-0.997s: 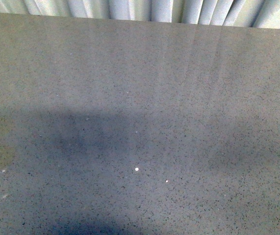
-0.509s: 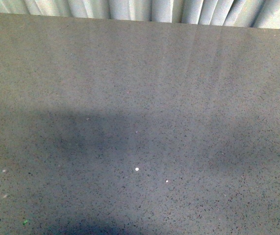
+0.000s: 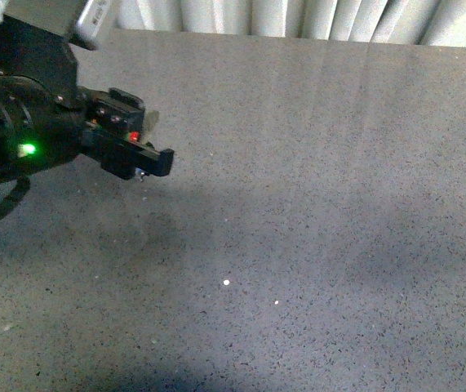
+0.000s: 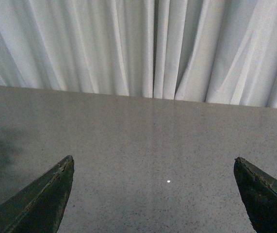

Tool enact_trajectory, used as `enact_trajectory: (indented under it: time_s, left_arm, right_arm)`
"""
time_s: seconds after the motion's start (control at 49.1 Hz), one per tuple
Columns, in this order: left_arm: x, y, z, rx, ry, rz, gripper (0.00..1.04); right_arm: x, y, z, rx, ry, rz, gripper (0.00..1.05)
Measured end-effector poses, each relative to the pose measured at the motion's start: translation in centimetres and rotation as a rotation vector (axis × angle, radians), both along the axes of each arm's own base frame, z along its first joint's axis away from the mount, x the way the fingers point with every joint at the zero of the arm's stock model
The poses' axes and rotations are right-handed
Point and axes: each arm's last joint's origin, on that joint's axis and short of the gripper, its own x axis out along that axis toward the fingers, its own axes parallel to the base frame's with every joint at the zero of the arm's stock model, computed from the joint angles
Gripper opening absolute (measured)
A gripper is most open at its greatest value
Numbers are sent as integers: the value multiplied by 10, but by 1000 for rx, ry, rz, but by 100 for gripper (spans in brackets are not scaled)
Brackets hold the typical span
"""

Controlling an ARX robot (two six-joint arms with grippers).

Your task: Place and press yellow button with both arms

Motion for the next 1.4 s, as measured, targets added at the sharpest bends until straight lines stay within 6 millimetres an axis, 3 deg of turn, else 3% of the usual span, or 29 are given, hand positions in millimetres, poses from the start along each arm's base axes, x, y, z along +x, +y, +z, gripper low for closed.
enact_trajectory:
  time_s: [0.183,0.529,0.855,0.977,1.18,1.404]
  left_arm:
    - [4,-22,-20,17,17,-37,34]
    - [2,-27,-42,44,50,-39,35]
    - [-12,-27,-45,29,85,-67,97]
    - [-17,-23,-37,8,75,-78,95]
    - [-31,11,-9,-58,73,-66,96]
    - [-31,74,29,-193,77,73,96]
  right_arm:
    - [0,0,0,0,0,0,96]
    - [0,0,0,0,0,0,96]
    - [0,0,0,0,0,0,96]
    - [0,0,0,0,0,0,96]
    - [0,0,0,0,0,0,96]
    - [0,0,0,0,0,0,96]
